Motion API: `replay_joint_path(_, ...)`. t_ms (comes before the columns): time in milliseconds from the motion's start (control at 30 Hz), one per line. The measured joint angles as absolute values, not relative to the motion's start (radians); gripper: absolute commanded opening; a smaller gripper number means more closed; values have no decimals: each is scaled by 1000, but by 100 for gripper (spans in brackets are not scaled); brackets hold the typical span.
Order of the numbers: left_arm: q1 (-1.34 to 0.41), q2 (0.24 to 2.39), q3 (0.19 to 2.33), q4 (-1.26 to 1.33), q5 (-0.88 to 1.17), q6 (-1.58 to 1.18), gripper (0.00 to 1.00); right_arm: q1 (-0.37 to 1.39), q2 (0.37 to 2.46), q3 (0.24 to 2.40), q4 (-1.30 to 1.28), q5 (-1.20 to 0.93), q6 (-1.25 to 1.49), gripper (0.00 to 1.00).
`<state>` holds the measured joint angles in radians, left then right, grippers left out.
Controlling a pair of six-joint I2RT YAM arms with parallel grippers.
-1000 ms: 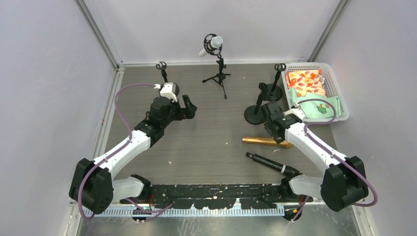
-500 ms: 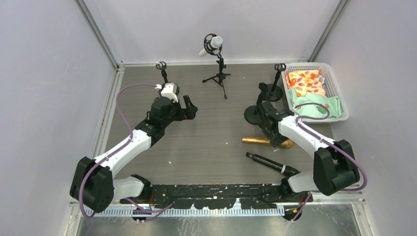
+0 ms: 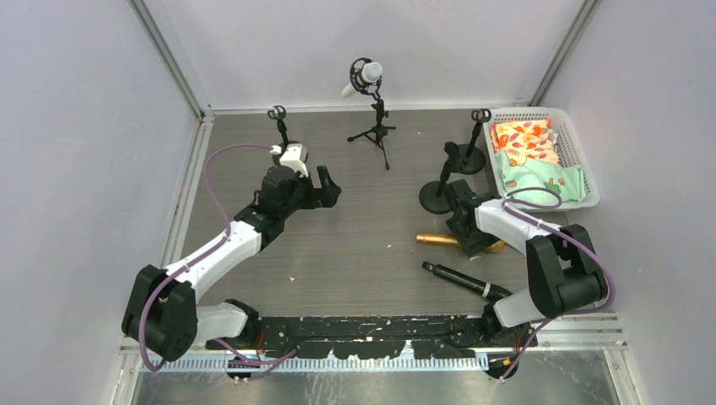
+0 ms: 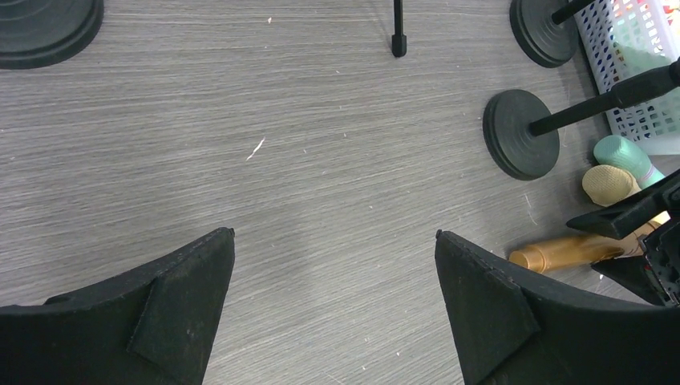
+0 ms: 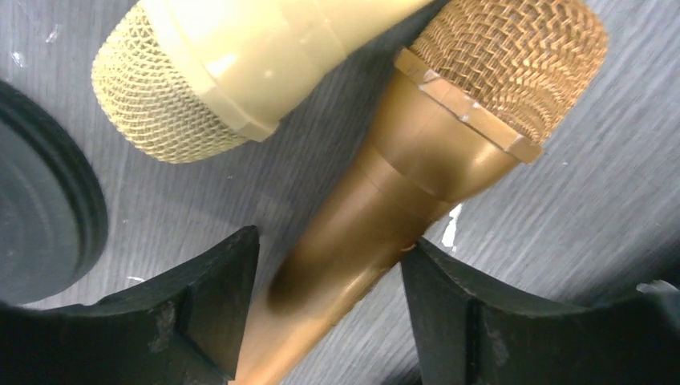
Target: Attach the microphones to the stand
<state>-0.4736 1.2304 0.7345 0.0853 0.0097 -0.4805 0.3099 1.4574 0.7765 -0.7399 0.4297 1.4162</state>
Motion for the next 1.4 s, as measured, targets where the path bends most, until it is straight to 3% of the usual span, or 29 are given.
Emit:
replay_joint_path(233,-474,1231,735,84,23,-480,94,302,1475,769,-746,432,1429,43)
replay_joint_path(467,-474,1231,735,84,31,-472,94,299,1438,749,-767,433,1476,29)
replay_joint_path(833,-474,1198,740,59,54,-464,94,299,1061,744,-896,506,1586,3)
replay_joint_path(1167,-474,1148,841,6,125,-474,96,299,846,834,-980,609,1543,1)
replay_joint_path(1400,-474,1131,942,-51,236,-519,94,298,670,825,-678,542,1189,1)
